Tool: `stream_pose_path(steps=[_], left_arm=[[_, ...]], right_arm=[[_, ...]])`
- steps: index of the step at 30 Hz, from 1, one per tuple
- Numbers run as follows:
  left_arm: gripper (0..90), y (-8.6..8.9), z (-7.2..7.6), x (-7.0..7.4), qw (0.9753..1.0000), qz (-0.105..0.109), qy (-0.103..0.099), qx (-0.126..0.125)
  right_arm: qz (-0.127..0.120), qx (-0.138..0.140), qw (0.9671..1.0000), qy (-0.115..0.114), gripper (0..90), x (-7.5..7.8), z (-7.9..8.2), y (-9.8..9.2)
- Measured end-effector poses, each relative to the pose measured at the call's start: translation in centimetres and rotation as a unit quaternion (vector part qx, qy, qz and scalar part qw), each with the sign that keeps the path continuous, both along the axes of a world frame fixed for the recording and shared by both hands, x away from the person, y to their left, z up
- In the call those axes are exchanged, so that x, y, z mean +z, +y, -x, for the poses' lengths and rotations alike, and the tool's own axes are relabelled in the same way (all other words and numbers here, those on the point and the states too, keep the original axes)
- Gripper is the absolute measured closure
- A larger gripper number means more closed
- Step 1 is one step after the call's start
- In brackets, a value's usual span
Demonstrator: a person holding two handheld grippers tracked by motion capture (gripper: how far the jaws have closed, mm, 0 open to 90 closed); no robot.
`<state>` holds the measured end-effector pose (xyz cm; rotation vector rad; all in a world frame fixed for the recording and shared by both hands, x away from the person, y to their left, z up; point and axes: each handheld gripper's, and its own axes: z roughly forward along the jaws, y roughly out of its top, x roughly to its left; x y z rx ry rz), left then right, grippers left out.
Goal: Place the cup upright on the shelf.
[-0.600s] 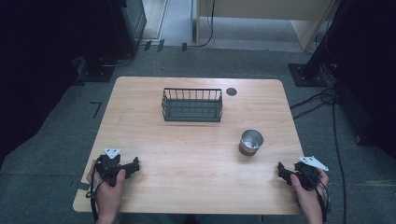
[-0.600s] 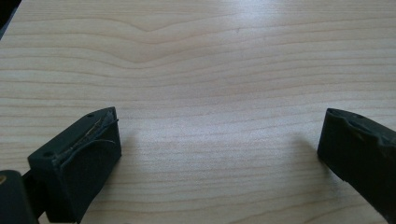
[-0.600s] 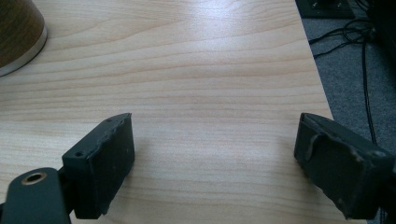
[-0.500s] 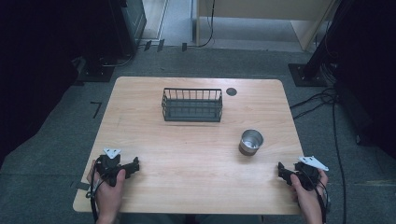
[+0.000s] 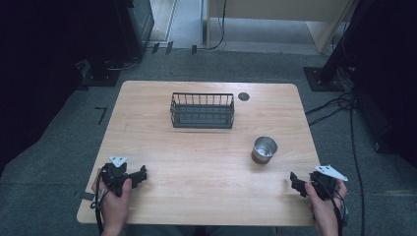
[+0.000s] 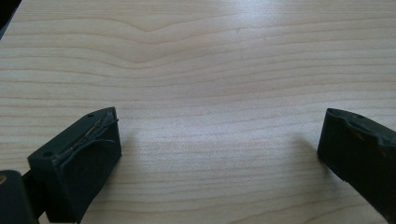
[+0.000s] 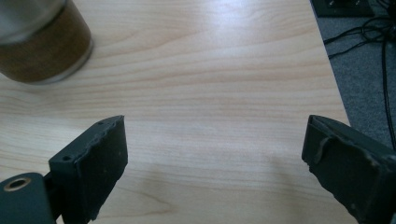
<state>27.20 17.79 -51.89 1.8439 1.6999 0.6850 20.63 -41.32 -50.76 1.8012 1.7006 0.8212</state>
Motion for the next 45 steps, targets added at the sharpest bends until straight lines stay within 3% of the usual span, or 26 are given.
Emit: stream_pose_path(steps=[6, 14, 30, 45], left_arm=[[0.0, 0.0, 0.0, 0.0, 1.0000, 0.000, 0.000, 0.000], [0.0, 0.0, 0.0, 0.0, 1.0000, 0.000, 0.000, 0.000], [0.0, 0.0, 0.0, 0.0, 1.0000, 0.000, 0.000, 0.000], [0.0, 0.0, 0.0, 0.0, 1.0000, 0.000, 0.000, 0.000]], right_arm=[[-0.009, 0.003, 0.9999, -0.013, 6.8, 1.0, 0.1, 0.5], [-0.024, 0.031, 0.9990, -0.024, 6.8, 2.2, -0.3, 2.4], [-0.040, 0.084, 0.9949, -0.038, 6.8, 4.1, -2.5, 5.9], [-0.050, 0.107, 0.9923, -0.035, 6.8, 4.5, -4.9, 8.3]])
